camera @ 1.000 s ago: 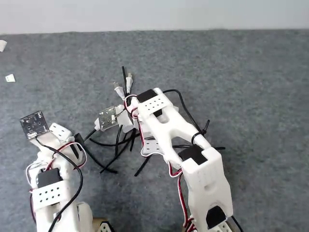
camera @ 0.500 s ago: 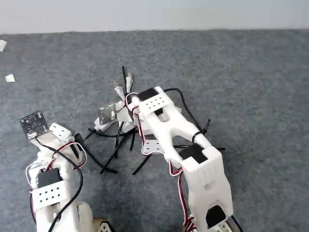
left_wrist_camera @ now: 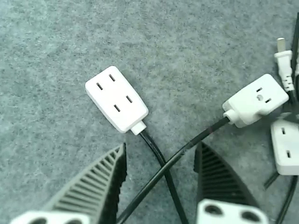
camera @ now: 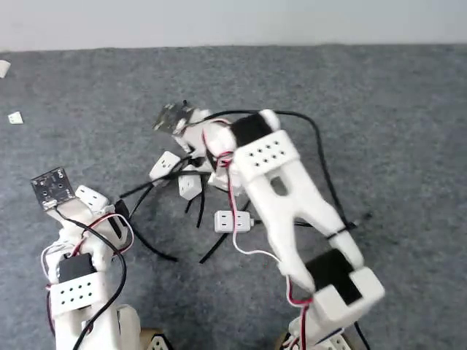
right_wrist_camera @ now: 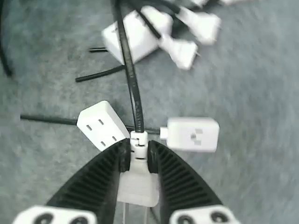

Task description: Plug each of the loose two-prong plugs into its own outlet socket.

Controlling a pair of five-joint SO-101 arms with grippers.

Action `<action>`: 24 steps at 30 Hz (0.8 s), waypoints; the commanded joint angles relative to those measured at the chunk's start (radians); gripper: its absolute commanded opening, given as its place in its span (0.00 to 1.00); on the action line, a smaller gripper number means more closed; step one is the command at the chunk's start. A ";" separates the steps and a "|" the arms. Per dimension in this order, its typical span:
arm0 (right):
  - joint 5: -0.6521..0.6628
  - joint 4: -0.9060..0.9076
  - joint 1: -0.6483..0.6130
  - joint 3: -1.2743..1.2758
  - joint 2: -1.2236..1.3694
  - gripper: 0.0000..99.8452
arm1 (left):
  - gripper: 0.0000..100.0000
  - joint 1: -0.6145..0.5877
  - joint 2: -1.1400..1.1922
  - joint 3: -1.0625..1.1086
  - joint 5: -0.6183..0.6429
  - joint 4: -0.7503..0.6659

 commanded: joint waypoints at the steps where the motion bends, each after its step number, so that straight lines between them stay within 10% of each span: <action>1: -0.141 0.008 0.047 0.026 -0.165 0.01 | 0.22 0.017 0.018 -0.016 0.009 -0.015; 11: -0.466 -0.228 0.099 0.465 -0.591 0.01 | 0.22 0.109 0.479 -0.248 -0.043 -0.003; 24: -0.493 -0.504 -0.048 0.907 -0.908 0.01 | 0.22 0.454 0.554 -0.335 -0.334 0.097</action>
